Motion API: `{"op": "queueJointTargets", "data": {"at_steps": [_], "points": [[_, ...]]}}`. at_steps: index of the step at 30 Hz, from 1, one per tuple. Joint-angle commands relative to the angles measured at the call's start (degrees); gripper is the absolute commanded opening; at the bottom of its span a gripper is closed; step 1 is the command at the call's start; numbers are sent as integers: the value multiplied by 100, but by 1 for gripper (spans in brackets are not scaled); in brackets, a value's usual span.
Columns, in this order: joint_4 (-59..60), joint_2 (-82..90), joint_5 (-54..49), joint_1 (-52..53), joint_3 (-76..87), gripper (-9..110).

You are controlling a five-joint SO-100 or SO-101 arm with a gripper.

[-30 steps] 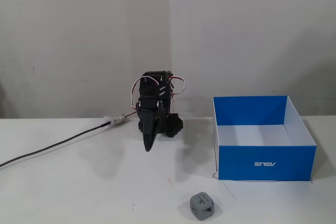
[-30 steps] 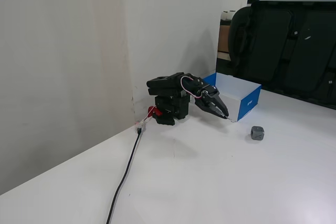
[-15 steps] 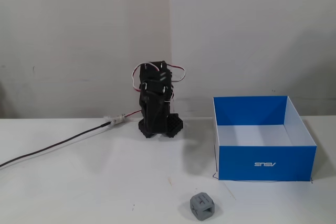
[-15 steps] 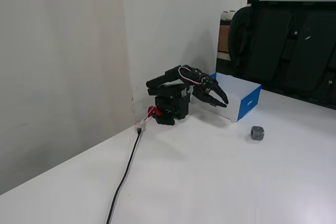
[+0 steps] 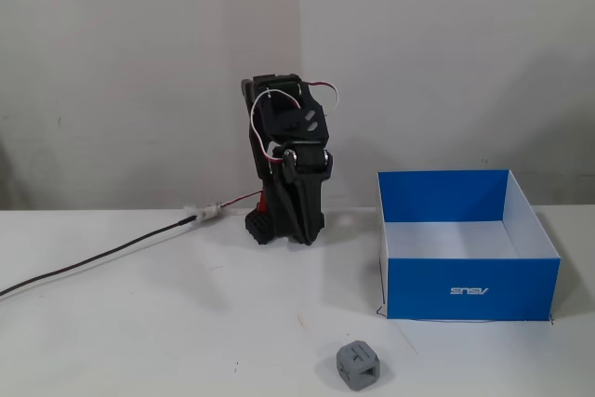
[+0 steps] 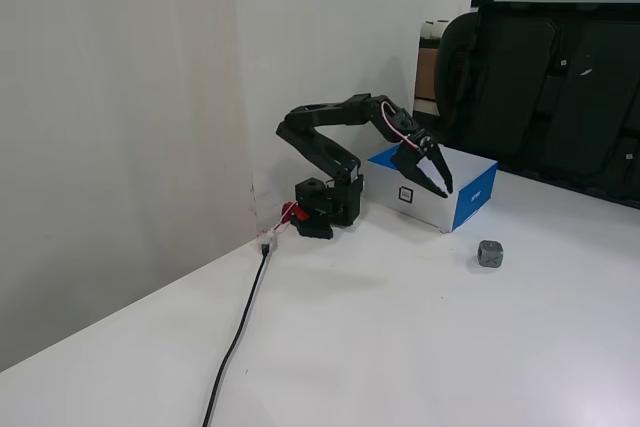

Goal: Pick the gray block and keep it in the box.

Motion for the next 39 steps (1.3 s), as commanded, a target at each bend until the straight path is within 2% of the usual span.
{"op": "queueJointTargets", "data": {"at_steps": [1, 11, 14, 27, 39], "points": [[88, -923, 26, -62, -826, 3], [35, -3621, 791, -396, -2101, 16], [35, -4192, 896, -721, -2408, 27], [299, -6460, 1055, -668, -4386, 28], [492, -7277, 1055, -404, -4931, 29]]}}
